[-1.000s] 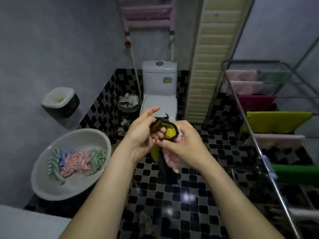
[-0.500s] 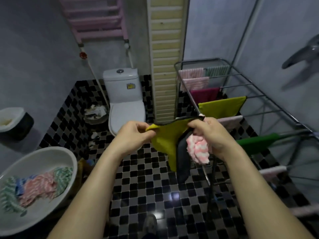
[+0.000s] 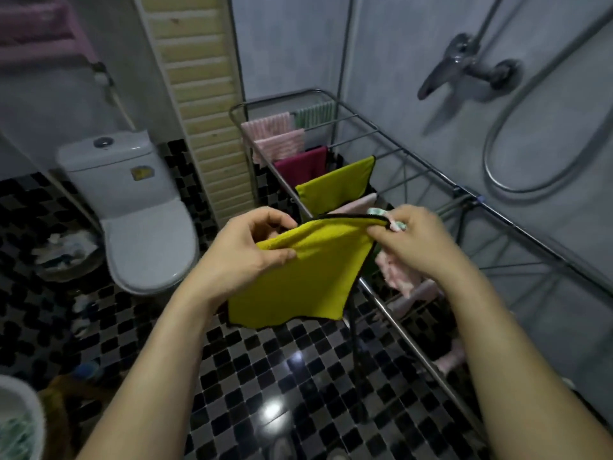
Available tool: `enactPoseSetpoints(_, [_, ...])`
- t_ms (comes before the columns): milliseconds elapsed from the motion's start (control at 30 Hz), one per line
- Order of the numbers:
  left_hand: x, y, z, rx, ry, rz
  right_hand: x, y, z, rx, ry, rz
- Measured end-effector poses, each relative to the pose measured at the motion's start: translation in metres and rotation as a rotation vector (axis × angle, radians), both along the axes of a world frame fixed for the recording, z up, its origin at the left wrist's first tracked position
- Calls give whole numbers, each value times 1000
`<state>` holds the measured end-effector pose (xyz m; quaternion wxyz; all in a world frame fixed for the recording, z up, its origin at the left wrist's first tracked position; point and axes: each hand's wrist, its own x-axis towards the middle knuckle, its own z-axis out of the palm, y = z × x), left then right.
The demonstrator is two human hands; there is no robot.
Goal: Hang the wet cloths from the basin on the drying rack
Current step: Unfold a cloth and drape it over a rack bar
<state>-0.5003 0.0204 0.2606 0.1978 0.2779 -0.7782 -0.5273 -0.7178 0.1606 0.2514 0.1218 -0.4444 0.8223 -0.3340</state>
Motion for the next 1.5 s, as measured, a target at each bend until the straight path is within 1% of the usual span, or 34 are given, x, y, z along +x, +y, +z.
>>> enactPoseSetpoints(67, [-14,9,7,-36,-37,-36,-4,12,0,-160,-327,-115])
enactPoseSetpoints(100, [-22,15,11,-34,-26,-75,-6,21,2,-238,-465,-159])
enactPoseSetpoints(200, [-39,37,25,85,52,-226,-14,43,7,-501,-926,-177])
enactPoseSetpoints(267, [-51,54,28,188,118,-328,-26,63,13,-662,-1138,-175])
enactPoseSetpoints(300, [-57,62,29,249,146,-357,-30,71,16,-693,-1180,-150])
enactPoseSetpoints(367, [-74,85,28,378,186,-376,-44,96,17,-733,-1213,-97])
enactPoseSetpoints(433, [-87,111,26,466,219,-351,-48,119,21,-744,-1208,-104])
enactPoseSetpoints(500, [-101,149,22,505,231,-315,-54,148,26,-802,-1236,-100])
enactPoseSetpoints(567, [-124,211,15,556,226,-291,-74,197,27,-811,-1303,-87])
enactPoseSetpoints(600, [-128,220,11,605,223,-292,-75,204,31,-794,-1287,-100])
enactPoseSetpoints(667, [-134,250,-3,690,187,-306,-85,232,26,-709,-1199,-150])
enactPoseSetpoints(767, [-155,314,-26,776,73,-322,-106,301,15,-578,-994,-246])
enactPoseSetpoints(833, [-167,352,-39,841,18,-354,-117,343,9,-499,-957,-271])
enactPoseSetpoints(1000, [-182,404,-59,1034,-88,-396,-133,404,7,-355,-875,-308])
enactPoseSetpoints(1067, [-184,418,-68,1106,-121,-427,-141,420,2,-254,-846,-312])
enactPoseSetpoints(1100, [-184,421,-74,1123,-133,-431,-145,425,-4,-169,-800,-333])
enactPoseSetpoints(1133, [-185,423,-82,1100,-160,-427,-146,427,-12,-48,-721,-359])
enactPoseSetpoints(1167, [-184,424,-89,1021,-210,-420,-147,427,-23,67,-643,-393])
enactPoseSetpoints(1200, [-183,424,-102,866,-280,-413,-145,426,-37,152,-590,-424])
enactPoseSetpoints(1233, [-182,421,-112,661,-334,-407,-143,422,-49,197,-564,-445])
enactPoseSetpoints(1300, [-177,419,-133,268,-402,-374,-139,417,-77,229,-508,-453])
enactPoseSetpoints(1333, [-174,419,-140,135,-406,-335,-139,415,-88,247,-439,-439])
enactPoseSetpoints(1433, [-165,418,-151,-112,-376,-203,-136,409,-107,264,-251,-429])
enactPoseSetpoints(1500, [-161,417,-154,-227,-385,-149,-131,404,-111,242,-181,-434])
